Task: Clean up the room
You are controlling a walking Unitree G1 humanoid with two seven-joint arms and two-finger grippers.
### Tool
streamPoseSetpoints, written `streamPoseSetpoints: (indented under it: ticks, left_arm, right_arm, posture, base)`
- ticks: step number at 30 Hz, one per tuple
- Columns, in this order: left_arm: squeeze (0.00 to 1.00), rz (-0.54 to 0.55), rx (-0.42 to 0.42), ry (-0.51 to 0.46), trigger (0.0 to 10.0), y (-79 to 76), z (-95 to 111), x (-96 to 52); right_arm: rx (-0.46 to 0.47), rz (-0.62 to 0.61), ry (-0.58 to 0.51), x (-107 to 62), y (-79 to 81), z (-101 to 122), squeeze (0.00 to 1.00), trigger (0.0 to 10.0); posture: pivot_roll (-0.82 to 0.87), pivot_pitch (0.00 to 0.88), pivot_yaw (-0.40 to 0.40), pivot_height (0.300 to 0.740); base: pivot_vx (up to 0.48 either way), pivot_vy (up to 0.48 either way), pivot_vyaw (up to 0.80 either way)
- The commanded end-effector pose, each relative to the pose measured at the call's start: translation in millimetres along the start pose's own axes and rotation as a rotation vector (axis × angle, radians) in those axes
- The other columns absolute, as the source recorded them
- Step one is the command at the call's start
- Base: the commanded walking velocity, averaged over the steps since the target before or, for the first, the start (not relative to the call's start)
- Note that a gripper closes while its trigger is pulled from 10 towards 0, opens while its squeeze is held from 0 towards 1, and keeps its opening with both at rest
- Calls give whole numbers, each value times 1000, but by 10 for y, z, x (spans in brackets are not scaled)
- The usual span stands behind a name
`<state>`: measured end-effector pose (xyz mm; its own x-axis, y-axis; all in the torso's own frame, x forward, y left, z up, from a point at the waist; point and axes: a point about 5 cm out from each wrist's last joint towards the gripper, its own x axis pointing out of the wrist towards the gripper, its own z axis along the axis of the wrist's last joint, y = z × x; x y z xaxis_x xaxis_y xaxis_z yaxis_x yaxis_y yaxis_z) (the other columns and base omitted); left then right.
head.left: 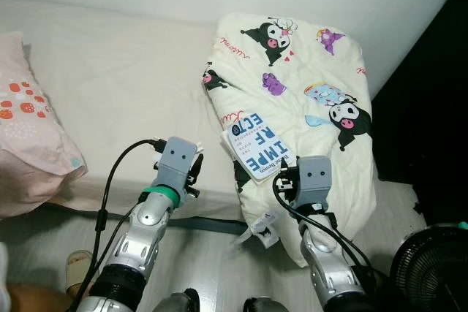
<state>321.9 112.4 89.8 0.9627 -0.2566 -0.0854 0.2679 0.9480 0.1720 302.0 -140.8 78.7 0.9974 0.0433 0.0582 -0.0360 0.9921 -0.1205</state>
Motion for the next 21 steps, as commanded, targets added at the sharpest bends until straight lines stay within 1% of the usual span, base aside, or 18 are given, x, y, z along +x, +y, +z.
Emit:
streamPoseSetpoints:
  ticks: [1,5,9,14,17,21]
  left_arm:
    - [0,7,23,13,10000,5,-46,-15]
    - [0,15,18,11,10000,8,-45,-9]
    - [0,16,14,6,10000,7,-37,-3]
    - [0,18,13,6,10000,7,-36,-1]
    - [0,26,6,16,10000,12,-42,5]
    - [0,25,9,7,10000,12,-35,8]
  right_arm:
    - [-18,4,15,-22,0,-40,0,10000]
    - [-9,9,9,-17,5,-36,0,10000]
    - [7,8,11,-18,6,-39,0,10000]
    - [19,13,8,-20,15,-34,0,10000]
    - [24,11,7,-20,13,-33,0,10000]
    - [25,8,6,-18,6,-33,0,10000]
  posture:
    - [-87,74,49,739]
    - [-87,74,49,739]
    - [-87,74,48,739]
    - [-88,74,48,739]
    - [-89,74,48,739]
    - [-89,74,48,739]
  base:
    - [480,0,800]
    - [480,0,798]
    - [480,0,481]
    - [477,0,0]
    - [0,0,0]
    - [0,0,0]
